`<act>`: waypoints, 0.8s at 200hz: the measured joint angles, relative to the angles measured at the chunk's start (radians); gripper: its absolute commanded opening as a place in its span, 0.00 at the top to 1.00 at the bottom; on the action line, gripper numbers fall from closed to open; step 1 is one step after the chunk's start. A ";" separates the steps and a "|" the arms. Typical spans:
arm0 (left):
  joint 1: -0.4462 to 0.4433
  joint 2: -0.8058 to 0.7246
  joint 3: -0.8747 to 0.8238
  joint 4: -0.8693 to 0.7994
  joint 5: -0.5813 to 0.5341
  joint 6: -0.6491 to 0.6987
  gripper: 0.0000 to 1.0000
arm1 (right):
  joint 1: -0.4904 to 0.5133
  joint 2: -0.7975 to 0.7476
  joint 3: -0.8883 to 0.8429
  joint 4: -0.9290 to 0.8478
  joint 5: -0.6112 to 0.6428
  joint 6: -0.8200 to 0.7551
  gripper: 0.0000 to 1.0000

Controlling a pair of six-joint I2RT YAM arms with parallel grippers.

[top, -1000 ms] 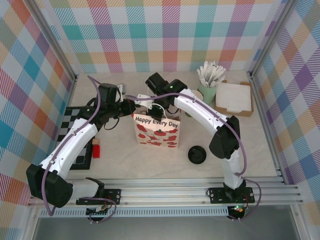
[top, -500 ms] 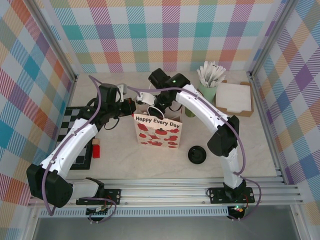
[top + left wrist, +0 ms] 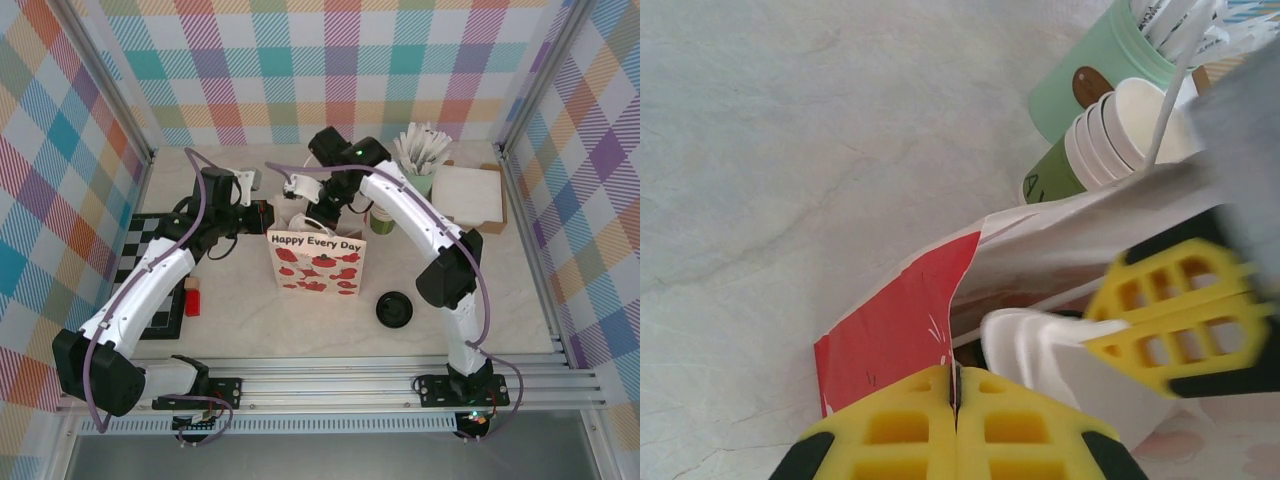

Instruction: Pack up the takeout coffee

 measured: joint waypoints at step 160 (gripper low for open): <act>0.000 -0.040 -0.058 0.058 -0.111 -0.201 1.00 | 0.079 -0.024 -0.317 0.293 0.160 -0.039 1.00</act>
